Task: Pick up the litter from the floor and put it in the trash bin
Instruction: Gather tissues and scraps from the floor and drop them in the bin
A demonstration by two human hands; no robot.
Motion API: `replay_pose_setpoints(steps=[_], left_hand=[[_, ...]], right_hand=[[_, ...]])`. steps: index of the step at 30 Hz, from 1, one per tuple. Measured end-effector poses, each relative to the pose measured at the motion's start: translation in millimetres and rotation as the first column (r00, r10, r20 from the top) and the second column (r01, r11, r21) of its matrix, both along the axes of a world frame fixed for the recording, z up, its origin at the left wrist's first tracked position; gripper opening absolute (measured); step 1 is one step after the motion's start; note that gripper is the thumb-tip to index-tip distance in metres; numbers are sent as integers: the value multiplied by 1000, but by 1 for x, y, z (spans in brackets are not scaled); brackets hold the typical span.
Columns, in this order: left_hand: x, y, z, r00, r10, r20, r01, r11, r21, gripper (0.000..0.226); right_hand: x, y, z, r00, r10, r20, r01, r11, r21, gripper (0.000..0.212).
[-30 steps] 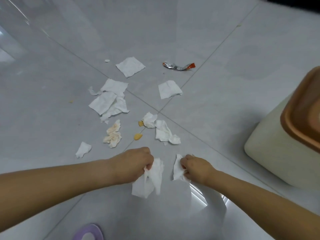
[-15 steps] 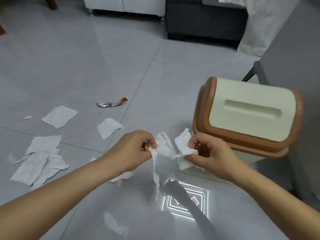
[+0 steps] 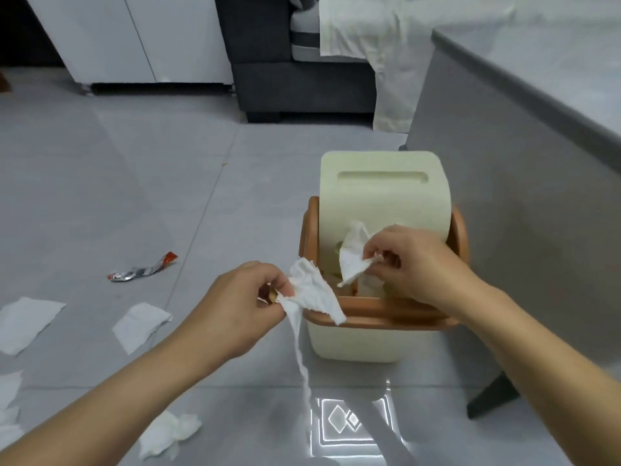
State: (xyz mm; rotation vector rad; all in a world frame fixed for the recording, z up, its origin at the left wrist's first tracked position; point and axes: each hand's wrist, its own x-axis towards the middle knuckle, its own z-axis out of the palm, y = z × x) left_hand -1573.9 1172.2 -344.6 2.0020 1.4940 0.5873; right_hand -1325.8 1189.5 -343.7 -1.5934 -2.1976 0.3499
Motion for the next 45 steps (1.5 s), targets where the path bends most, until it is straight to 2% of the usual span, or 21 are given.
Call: replay_pose_setpoints(steps=[7,12,14,15,17,19,20,23,26,28,32,35,39,45], left_hand=[[52,34,52,990,-4,138,-9,995,95,25],[92,53,85,973,-65,221,-10,946,324,24],[102,56,82,978,-85,190,0,913,409,22],[105,56,74,988,-92,124,30,902,432,20],[107,53,49,986,-145,-83,166,902,397,20],[103,48,19,948,-219,-229,281,915,289,11],[100,46,7,935,-236,-263,302,920,250,5],[101,42,-12,925,-259,-278,320,926,203,9],[112,42,-14,916,-265,-301,315,940,129,13],[114,42,-13,924,-263,-276,298,950,90,11],[109,41,-11,952,-238,-190,263,958,117,17],[101,38,-4,986,-156,-66,163,979,125,23],[84,31,1,998,-60,21,58,995,86,34],[49,16,5,981,40,188,-37,999,-19,28]], right_hand=[[5,8,-16,990,22,143,5,983,-183,17],[11,9,-19,984,-12,176,55,969,-242,12],[12,10,-19,973,-59,222,122,952,-282,18],[12,10,-19,971,-65,231,135,944,-300,18],[13,10,-17,977,-40,207,103,948,-300,17],[14,9,-14,984,-36,172,85,954,-288,18],[15,9,-13,985,-42,165,88,955,-284,17],[15,8,-8,982,-55,181,106,952,-287,8],[13,5,2,988,-66,142,102,959,-265,16],[13,2,7,988,-82,132,113,962,-247,14],[17,0,9,991,-120,62,130,971,-199,19],[19,-3,8,993,-117,18,118,975,-186,24],[18,-6,8,993,-121,-12,119,984,-135,28],[9,-15,23,994,-102,-32,99,991,-86,25]])
